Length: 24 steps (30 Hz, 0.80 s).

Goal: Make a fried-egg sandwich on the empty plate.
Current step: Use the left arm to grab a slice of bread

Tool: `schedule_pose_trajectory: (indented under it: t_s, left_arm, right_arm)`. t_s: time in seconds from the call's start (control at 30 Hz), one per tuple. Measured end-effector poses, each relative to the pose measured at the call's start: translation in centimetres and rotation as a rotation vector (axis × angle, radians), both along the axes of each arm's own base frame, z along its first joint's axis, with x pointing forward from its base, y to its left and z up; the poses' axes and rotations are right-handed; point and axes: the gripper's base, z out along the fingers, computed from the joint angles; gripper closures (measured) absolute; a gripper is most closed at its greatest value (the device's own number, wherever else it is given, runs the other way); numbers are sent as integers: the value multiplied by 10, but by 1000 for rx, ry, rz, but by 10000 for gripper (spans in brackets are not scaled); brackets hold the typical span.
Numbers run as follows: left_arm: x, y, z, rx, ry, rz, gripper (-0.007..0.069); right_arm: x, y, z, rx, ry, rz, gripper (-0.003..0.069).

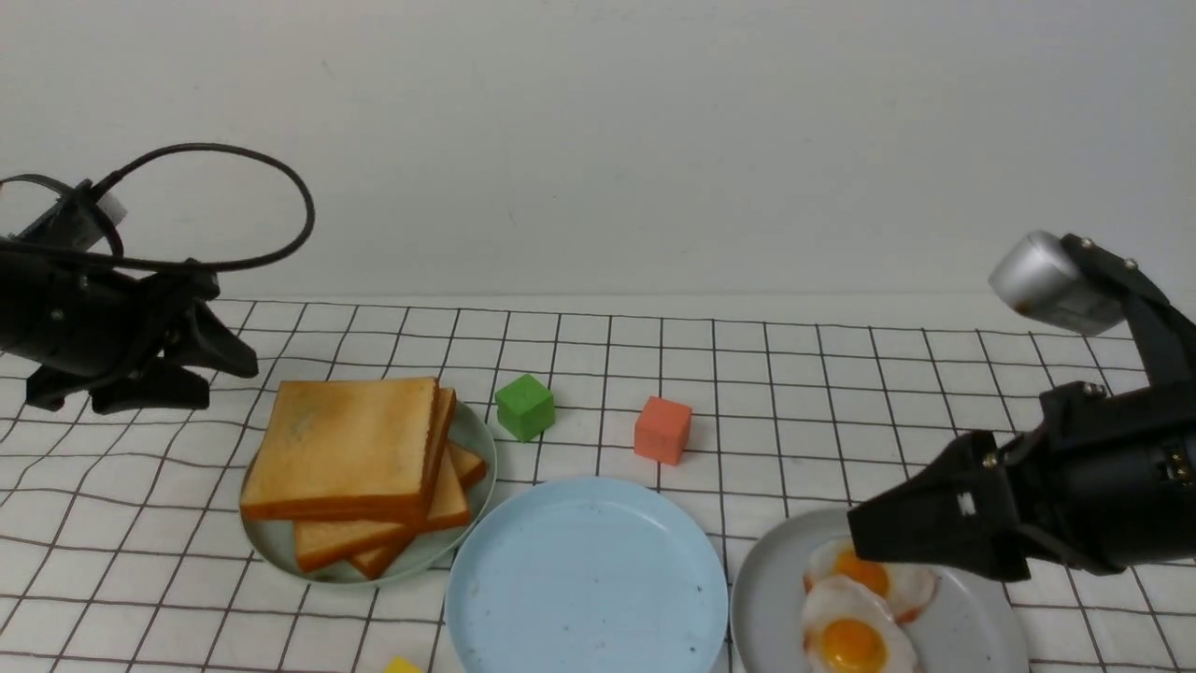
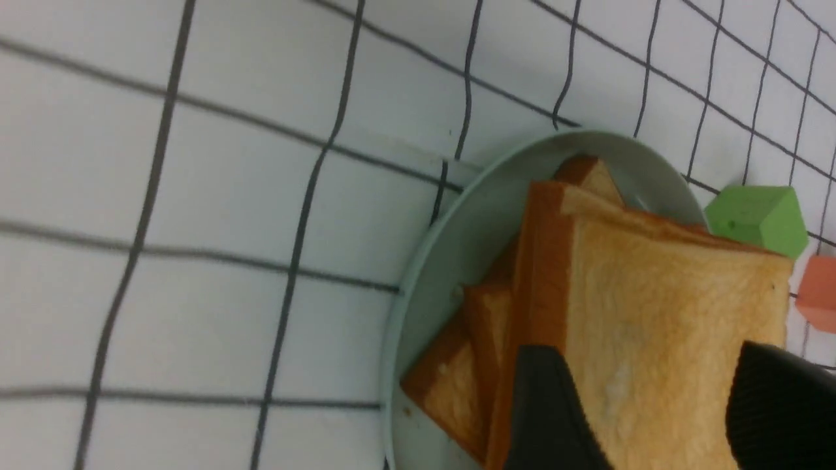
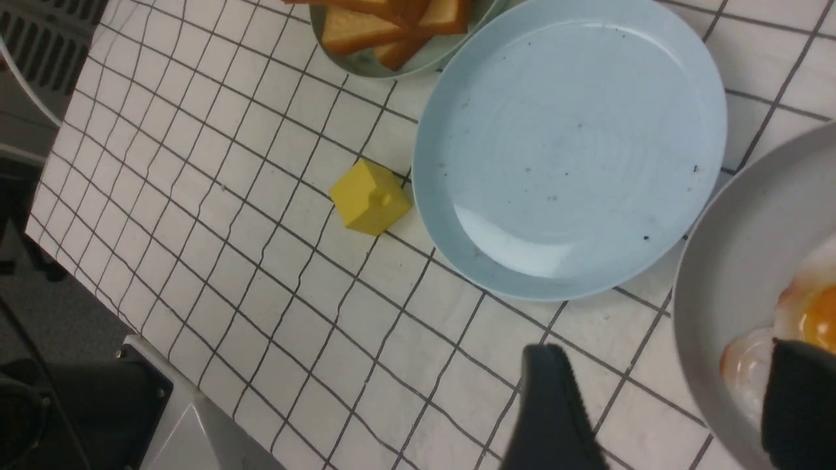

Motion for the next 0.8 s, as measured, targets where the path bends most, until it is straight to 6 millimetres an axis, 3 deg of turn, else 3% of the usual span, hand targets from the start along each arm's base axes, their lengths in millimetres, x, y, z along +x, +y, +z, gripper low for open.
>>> schedule_pose_trajectory:
  t_s: [0.3, 0.53, 0.8]
  left_arm:
    - [19, -5, -36, -35, -63, -86, 237]
    - [26, -7, -48, -101, -80, -62, 243]
    - [27, -7, -52, -108, -73, -60, 347]
  right_arm:
    - [-4, 1, -1, 0, 29, 30, 217]
    - [-4, 1, -1, -4, 25, 40, 217]
    - [-6, 1, -1, -7, 32, 65, 217]
